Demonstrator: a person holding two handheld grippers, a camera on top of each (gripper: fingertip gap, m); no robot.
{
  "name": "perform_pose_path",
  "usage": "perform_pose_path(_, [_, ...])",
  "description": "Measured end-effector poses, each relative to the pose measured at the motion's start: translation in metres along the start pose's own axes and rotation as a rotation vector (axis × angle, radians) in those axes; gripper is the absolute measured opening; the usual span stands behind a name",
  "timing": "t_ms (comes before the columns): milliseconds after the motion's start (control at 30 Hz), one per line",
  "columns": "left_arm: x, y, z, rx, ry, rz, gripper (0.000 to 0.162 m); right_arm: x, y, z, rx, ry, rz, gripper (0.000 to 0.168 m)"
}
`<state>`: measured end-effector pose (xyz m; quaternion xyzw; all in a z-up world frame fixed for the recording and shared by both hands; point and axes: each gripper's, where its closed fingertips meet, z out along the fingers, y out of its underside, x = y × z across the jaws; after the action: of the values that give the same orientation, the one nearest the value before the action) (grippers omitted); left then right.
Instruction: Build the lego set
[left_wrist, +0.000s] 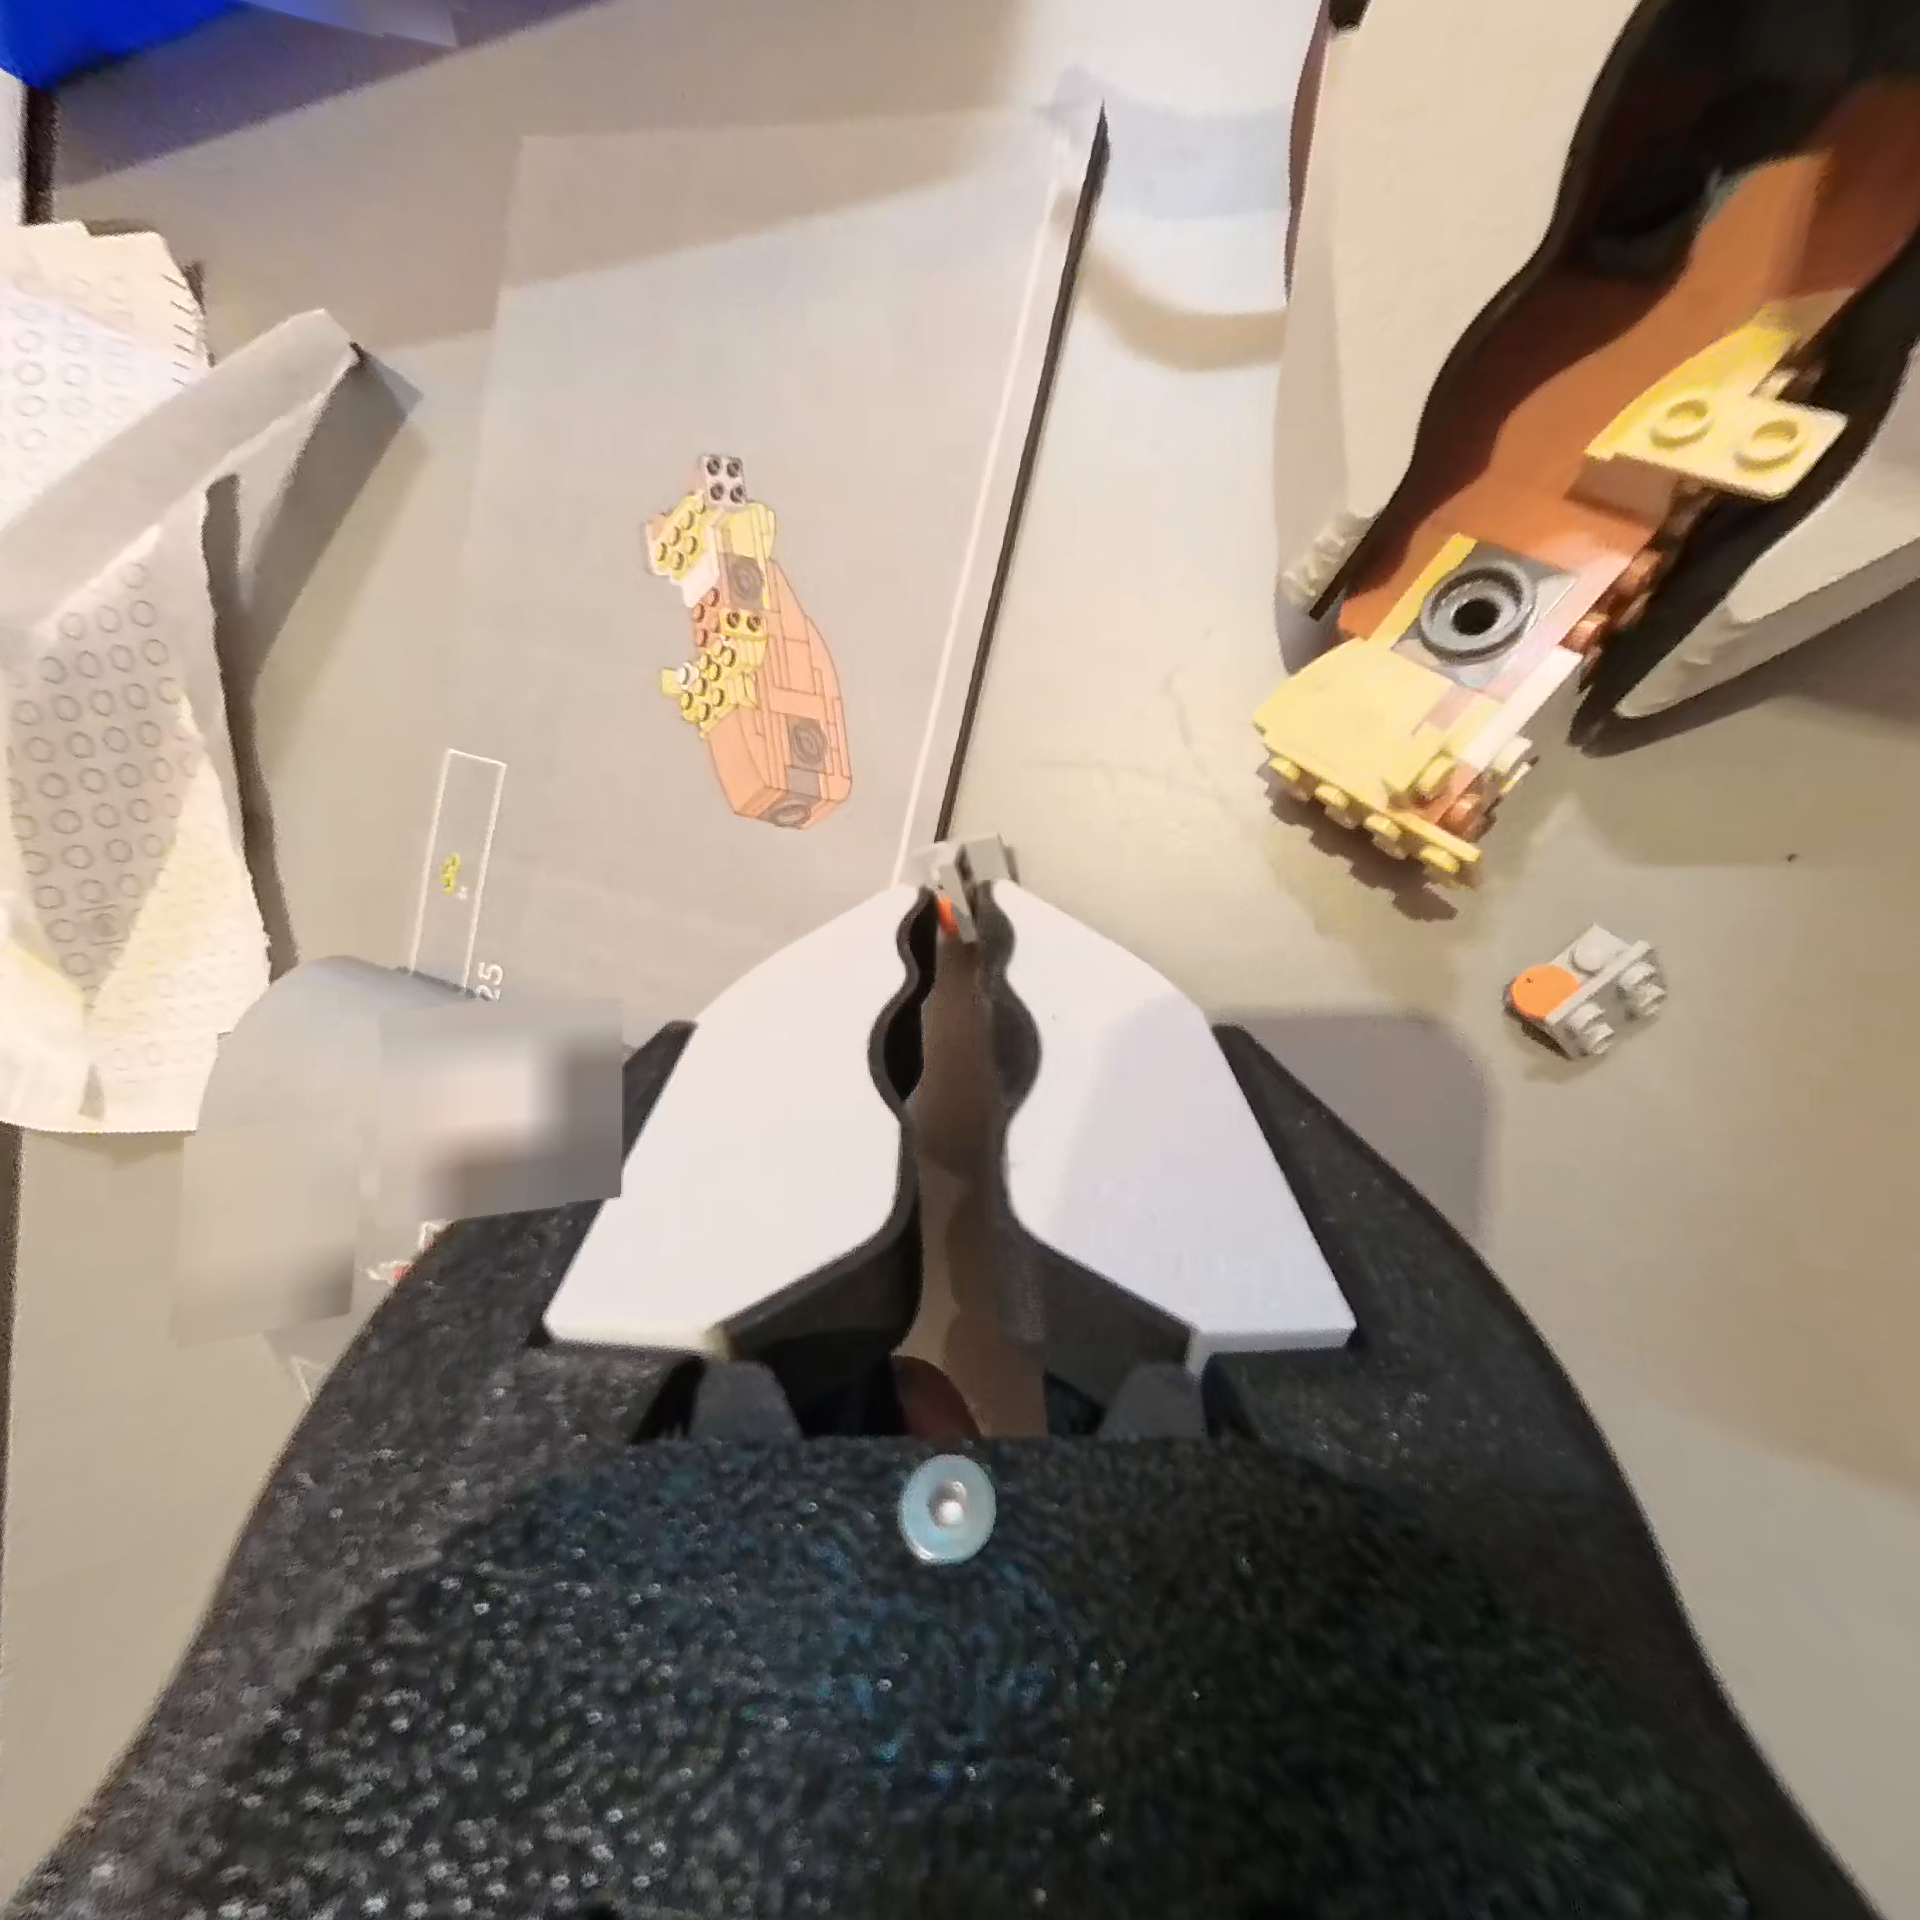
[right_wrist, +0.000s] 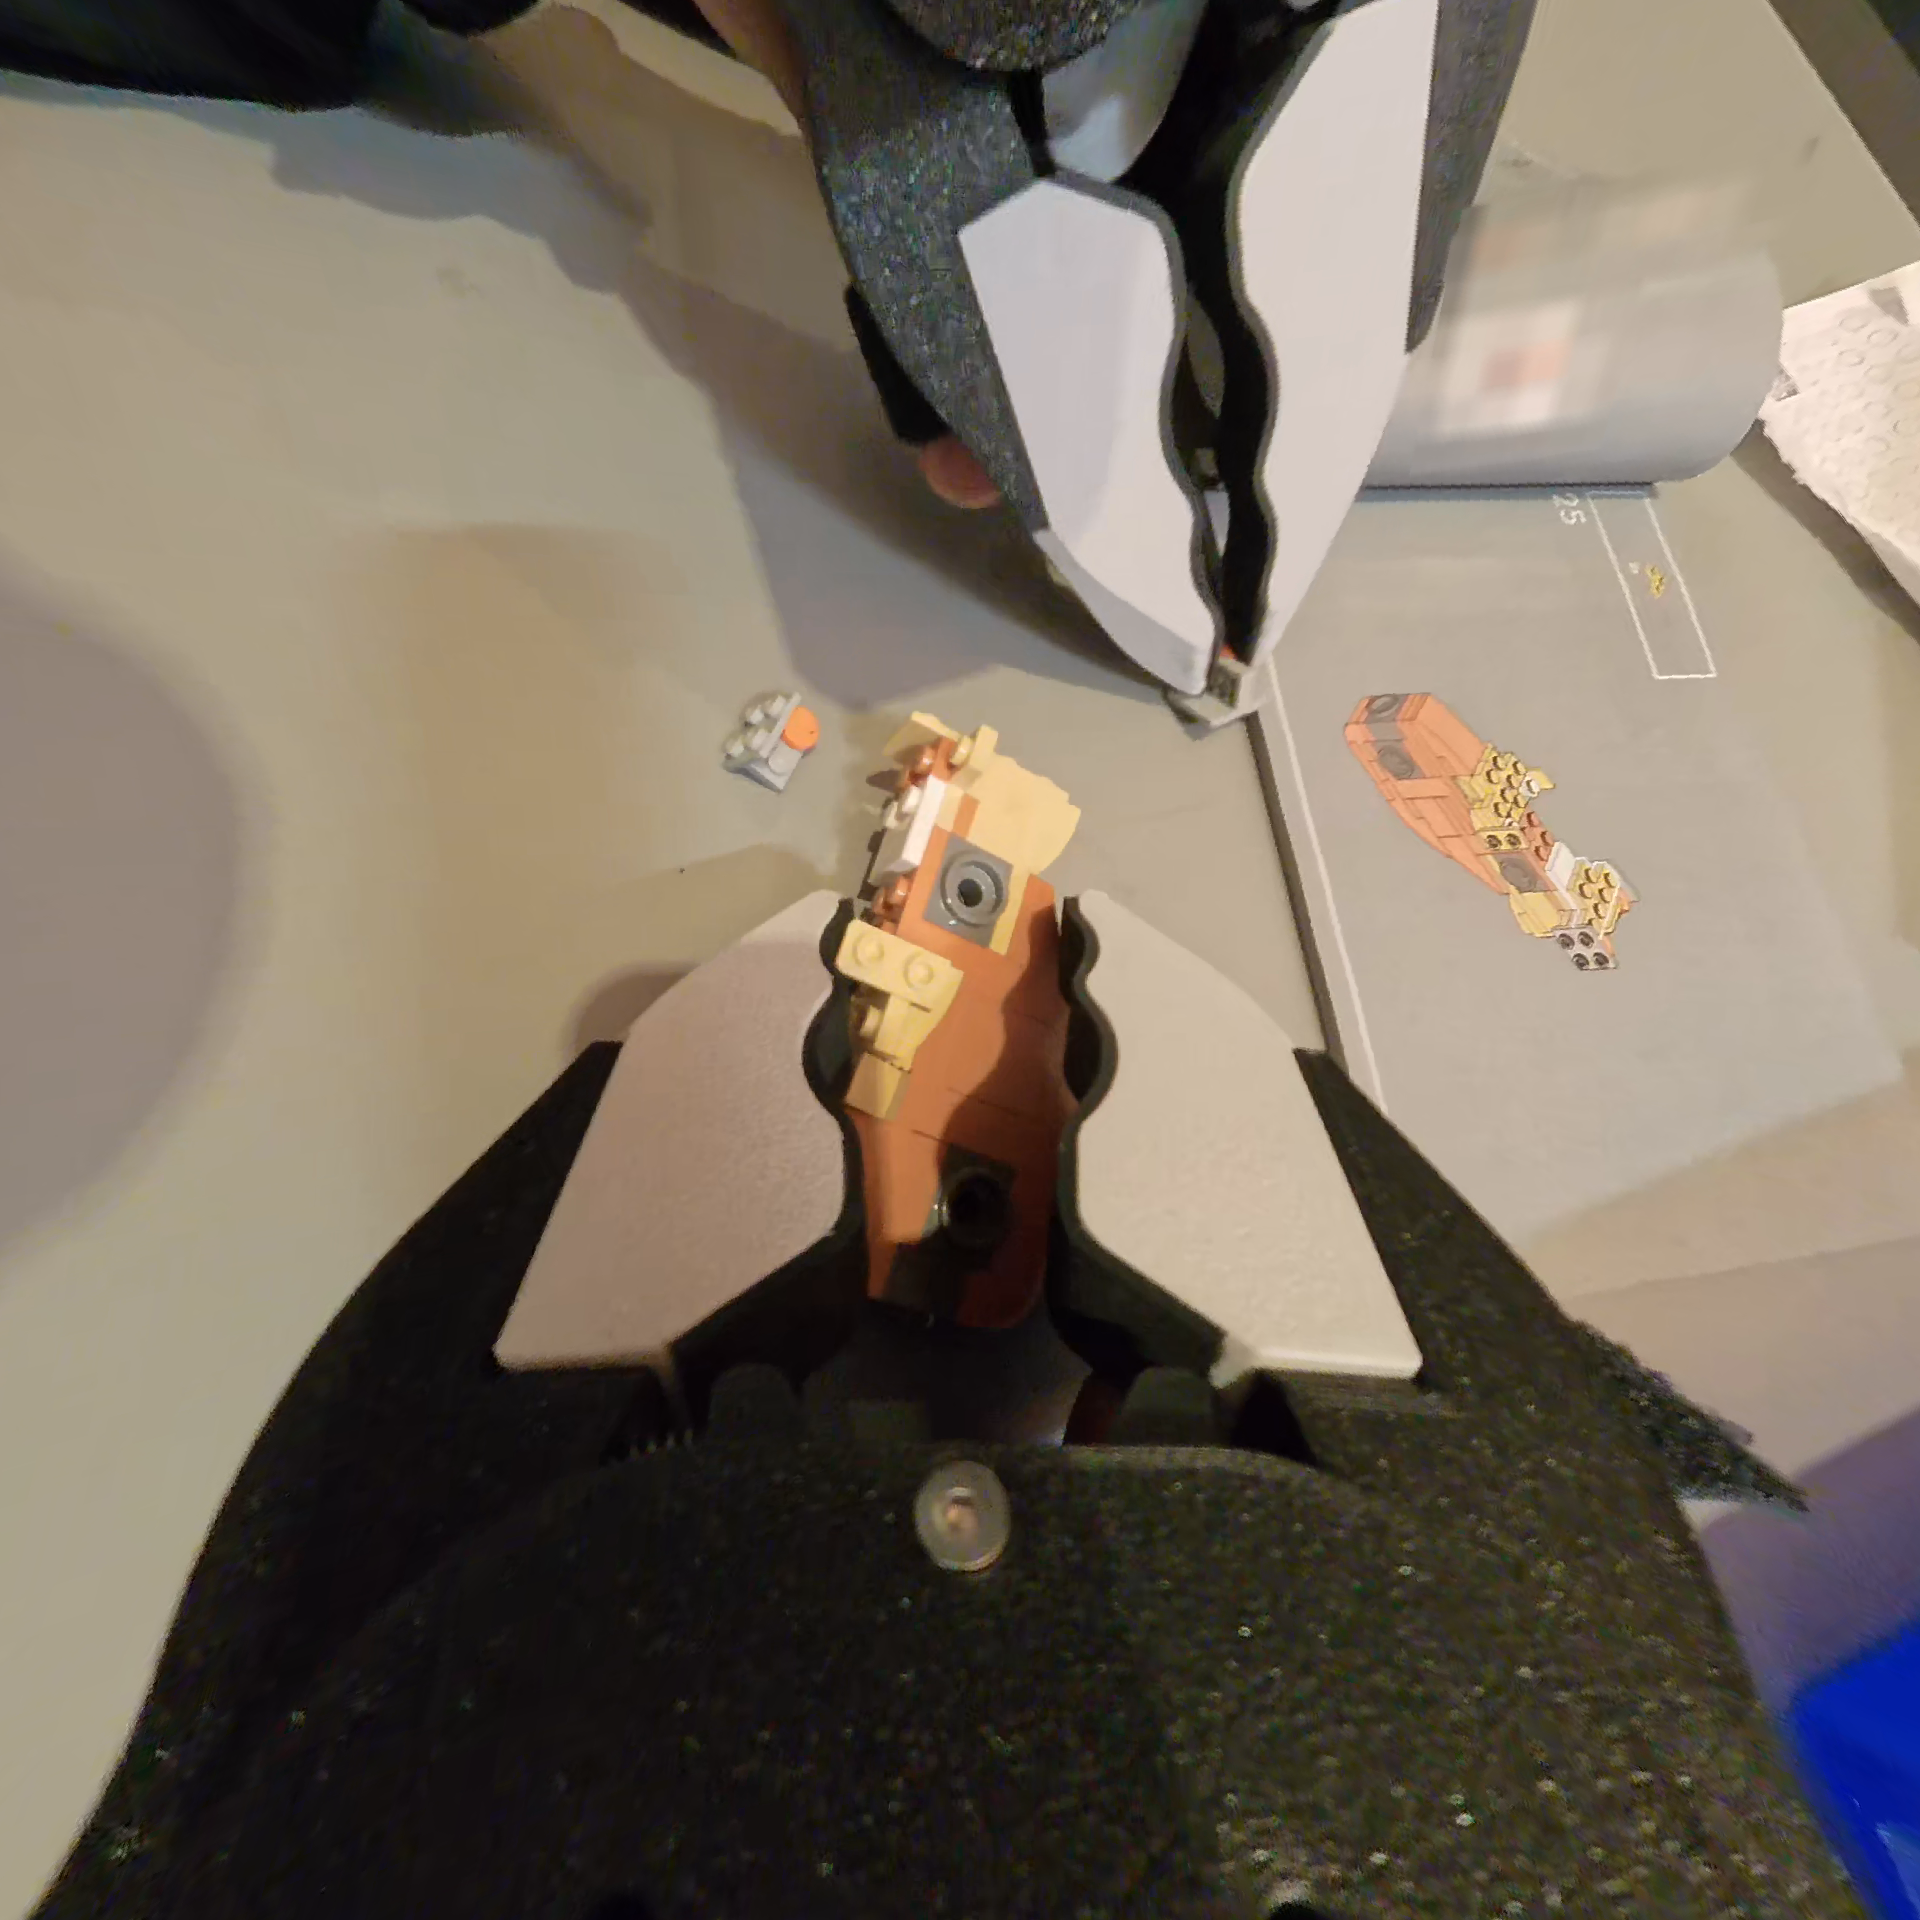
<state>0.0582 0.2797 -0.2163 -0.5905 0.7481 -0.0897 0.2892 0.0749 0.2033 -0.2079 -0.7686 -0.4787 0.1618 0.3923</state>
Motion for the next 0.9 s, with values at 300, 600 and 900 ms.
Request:
perform_pose_path(300, [0.0, -0.031, -0.011, 0.165, -0.134, 0.287, 0.006, 0.003, -0.016, -0.016, 0.126, -0.109, 0.235, 0.043])
perform_pose_path(600, [0.014, -0.077, -0.04, 0.405, -0.367, 0.626, 0.006, 0.038, -0.031, -0.04, 0.322, -0.098, 0.507, 0.017])
perform_pose_path(900, [0.02, -0.083, -0.044, 0.422, -0.403, 0.689, 0.006, 0.031, -0.035, -0.035, 0.331, -0.099, 0.45, 0.007])
